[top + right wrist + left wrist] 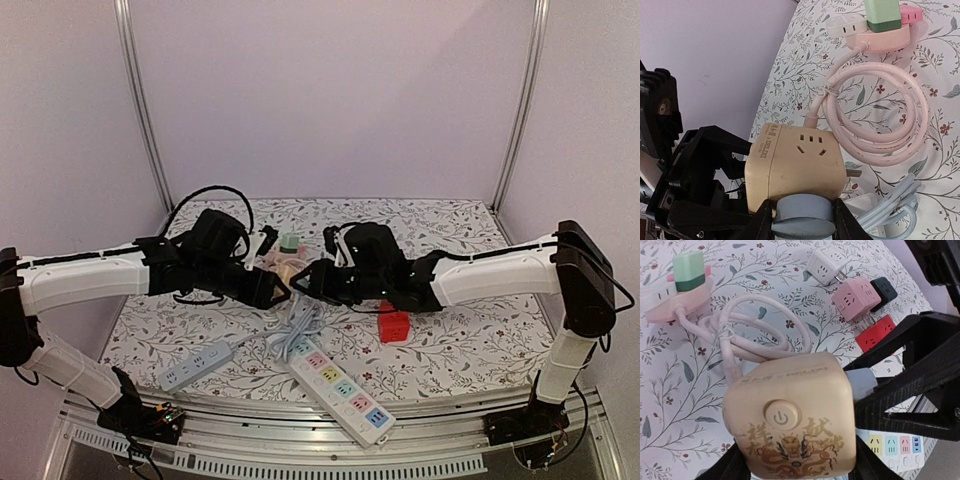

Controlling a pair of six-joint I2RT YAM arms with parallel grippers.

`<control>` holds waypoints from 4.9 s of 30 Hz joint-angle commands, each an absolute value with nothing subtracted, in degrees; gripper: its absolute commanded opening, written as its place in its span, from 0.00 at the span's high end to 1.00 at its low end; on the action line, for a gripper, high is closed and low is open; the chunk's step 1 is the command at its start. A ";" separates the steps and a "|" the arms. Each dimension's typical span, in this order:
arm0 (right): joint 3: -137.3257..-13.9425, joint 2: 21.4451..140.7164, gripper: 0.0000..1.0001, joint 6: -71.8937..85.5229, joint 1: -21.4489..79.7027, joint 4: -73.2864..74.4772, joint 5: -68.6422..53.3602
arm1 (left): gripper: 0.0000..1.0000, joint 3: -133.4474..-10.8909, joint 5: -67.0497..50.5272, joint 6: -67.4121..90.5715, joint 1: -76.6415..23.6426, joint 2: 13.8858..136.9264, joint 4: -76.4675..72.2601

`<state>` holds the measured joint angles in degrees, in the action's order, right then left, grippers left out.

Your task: Pull the plug off the socket

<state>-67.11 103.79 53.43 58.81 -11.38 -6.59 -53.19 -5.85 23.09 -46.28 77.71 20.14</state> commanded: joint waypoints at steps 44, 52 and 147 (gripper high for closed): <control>-67.62 101.79 1.00 62.09 61.28 -7.93 6.37 | 0.86 -66.96 2.51 13.61 -48.54 85.20 27.08; -65.17 101.43 1.00 61.76 61.19 -8.72 8.63 | 0.87 -64.82 -16.15 18.57 -42.46 82.04 21.65; -66.71 97.72 1.00 43.47 63.02 -11.99 6.68 | 0.23 -68.12 -27.63 26.34 -35.71 95.04 25.89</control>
